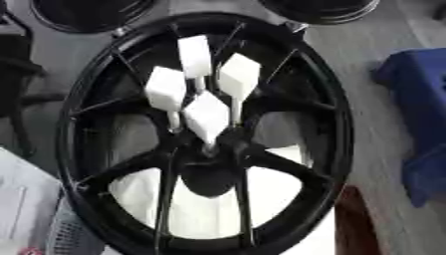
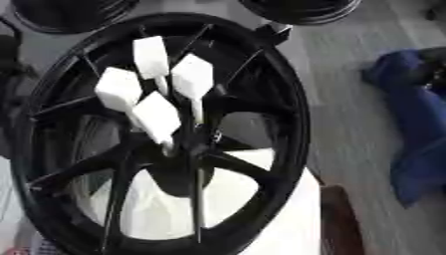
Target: Pull the pin out of the wheel hub.
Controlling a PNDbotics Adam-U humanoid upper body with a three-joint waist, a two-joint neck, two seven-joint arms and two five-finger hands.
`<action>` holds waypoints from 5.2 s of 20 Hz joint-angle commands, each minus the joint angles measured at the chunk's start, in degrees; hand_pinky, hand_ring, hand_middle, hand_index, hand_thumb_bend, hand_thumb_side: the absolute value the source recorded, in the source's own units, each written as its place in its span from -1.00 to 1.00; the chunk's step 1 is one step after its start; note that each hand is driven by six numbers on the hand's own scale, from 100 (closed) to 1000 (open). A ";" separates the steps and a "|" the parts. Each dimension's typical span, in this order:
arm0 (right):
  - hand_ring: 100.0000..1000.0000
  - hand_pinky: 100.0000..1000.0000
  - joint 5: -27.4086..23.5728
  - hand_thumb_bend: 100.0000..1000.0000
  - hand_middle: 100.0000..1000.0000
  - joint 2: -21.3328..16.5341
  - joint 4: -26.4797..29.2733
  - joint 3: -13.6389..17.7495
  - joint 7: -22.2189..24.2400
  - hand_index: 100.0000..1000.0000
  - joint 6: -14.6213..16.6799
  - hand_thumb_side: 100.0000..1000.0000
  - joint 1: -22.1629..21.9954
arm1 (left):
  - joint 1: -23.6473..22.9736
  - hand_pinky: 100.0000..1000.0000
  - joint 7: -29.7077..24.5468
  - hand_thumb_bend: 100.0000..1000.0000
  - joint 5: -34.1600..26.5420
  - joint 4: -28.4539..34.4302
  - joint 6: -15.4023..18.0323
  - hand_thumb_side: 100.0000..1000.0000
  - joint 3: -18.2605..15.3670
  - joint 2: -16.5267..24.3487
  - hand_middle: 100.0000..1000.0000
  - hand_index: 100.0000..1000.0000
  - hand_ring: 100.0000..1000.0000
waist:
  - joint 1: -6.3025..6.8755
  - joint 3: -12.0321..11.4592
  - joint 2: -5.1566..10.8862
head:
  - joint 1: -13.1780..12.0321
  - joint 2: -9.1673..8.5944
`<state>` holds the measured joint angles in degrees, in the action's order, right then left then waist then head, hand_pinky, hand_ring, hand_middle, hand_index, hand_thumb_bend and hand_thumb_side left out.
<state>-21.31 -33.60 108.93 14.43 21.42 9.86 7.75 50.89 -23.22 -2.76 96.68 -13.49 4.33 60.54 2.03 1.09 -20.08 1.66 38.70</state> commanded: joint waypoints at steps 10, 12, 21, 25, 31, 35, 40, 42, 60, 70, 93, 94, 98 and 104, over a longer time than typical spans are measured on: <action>0.18 0.59 0.35 -1.00 0.09 -1.91 0.94 0.43 0.03 0.55 0.04 0.35 0.34 | 0.64 0.42 -0.17 -0.32 1.47 0.96 0.80 0.10 -2.10 2.15 0.06 0.43 0.34 | 0.22 0.18 1.22 | 0.31 -0.86; 0.18 0.59 0.33 -1.00 0.09 -1.92 0.96 0.44 0.04 0.55 0.06 0.35 0.31 | 0.64 0.43 -0.30 -0.33 1.50 0.95 0.81 0.10 -1.99 2.14 0.06 0.43 0.34 | 0.22 0.21 1.24 | 0.27 -0.84; 0.18 0.59 0.36 -1.00 0.09 -1.89 0.81 0.28 0.31 0.55 -0.10 0.36 0.41 | 0.86 0.43 -0.84 -0.34 1.42 0.95 0.92 0.08 -1.52 2.02 0.06 0.43 0.34 | 0.27 0.18 1.25 | 0.20 -0.86; 0.18 0.59 0.41 -1.00 0.09 -1.88 0.75 0.26 0.38 0.55 -0.09 0.36 0.34 | 1.59 0.44 -2.98 -0.34 2.17 1.95 1.49 0.06 0.04 1.82 0.08 0.44 0.35 | 0.30 0.33 1.32 | 0.20 -0.83; 0.18 0.59 0.49 -1.00 0.09 -1.97 0.62 0.08 0.63 0.55 -0.19 0.37 0.45 | 3.92 0.50 -8.68 -0.31 5.06 4.80 4.18 0.01 5.78 1.16 0.16 0.47 0.40 | 0.57 0.54 1.44 | -0.03 -0.84; 0.18 0.59 0.57 -1.00 0.09 -2.00 0.52 -0.01 0.81 0.55 -0.27 0.37 0.44 | 6.28 0.53 -12.51 -0.32 7.09 4.61 7.35 -0.02 9.40 -0.06 0.20 0.49 0.42 | 0.73 0.71 1.53 | -0.05 -0.83; 0.18 0.59 0.73 -1.00 0.09 -2.02 0.42 -0.05 0.99 0.55 -0.36 0.38 0.46 | 8.37 0.56 -17.62 -0.35 8.52 3.60 10.85 0.00 13.94 -1.58 0.25 0.50 0.45 | 0.95 0.85 1.53 | -0.18 -0.77; 0.18 0.59 0.74 -1.00 0.09 -2.04 0.41 -0.06 1.03 0.55 -0.39 0.38 0.48 | 8.76 0.56 -19.84 -0.36 8.35 3.39 11.72 0.00 14.81 -1.89 0.24 0.50 0.44 | 1.01 0.84 1.54 | -0.15 -0.71; 0.18 0.59 0.68 -1.00 0.08 -2.12 0.32 0.01 0.95 0.55 -0.32 0.39 0.37 | 10.10 0.52 -28.75 -0.34 5.61 1.65 10.91 -0.01 12.54 -2.69 0.22 0.48 0.42 | 0.92 0.51 1.56 | 0.13 -0.71; 0.18 0.59 1.04 -1.00 0.08 -2.10 0.21 -0.18 1.20 0.55 -0.44 0.41 0.80 | 7.10 0.45 -20.35 -0.17 2.93 5.45 1.42 0.06 16.72 0.06 0.26 0.59 0.36 | 1.22 0.78 0.96 | 0.25 -0.71; 0.18 0.60 1.49 -1.00 0.08 -2.11 -0.22 -0.62 1.73 0.55 -0.65 0.44 1.26 | 8.26 0.43 -9.89 -0.12 -3.33 17.91 -12.82 0.02 24.16 1.21 0.30 0.60 0.33 | 1.58 0.87 0.60 | -0.27 -1.19; 0.18 0.60 1.50 -1.00 0.08 -2.07 -0.23 -0.62 1.75 0.55 -0.67 0.44 1.29 | 8.29 0.43 -9.91 -0.11 -3.43 17.91 -12.95 0.02 24.30 1.14 0.29 0.59 0.32 | 1.58 0.84 0.57 | -0.30 -1.16; 0.18 0.60 1.50 -1.00 0.08 -2.00 -0.24 -0.61 1.79 0.55 -0.71 0.45 1.34 | 8.46 0.39 -9.45 -0.11 -3.57 17.91 -13.65 -0.03 24.96 0.84 0.19 0.54 0.22 | 1.53 0.79 0.45 | -0.33 -1.17; 0.18 0.60 1.67 -1.00 0.08 -1.70 -0.35 -0.64 1.95 0.55 -0.81 0.46 1.37 | 8.96 0.38 -9.00 -0.12 -4.02 17.91 -15.17 -0.05 26.26 -0.13 0.18 0.53 0.21 | 1.43 0.79 0.26 | -0.53 -1.11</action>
<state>-20.01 -34.04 108.17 13.40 23.11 8.93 8.58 58.66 -32.33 -6.53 114.03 -28.19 30.92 59.67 3.75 1.91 -20.71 1.28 38.14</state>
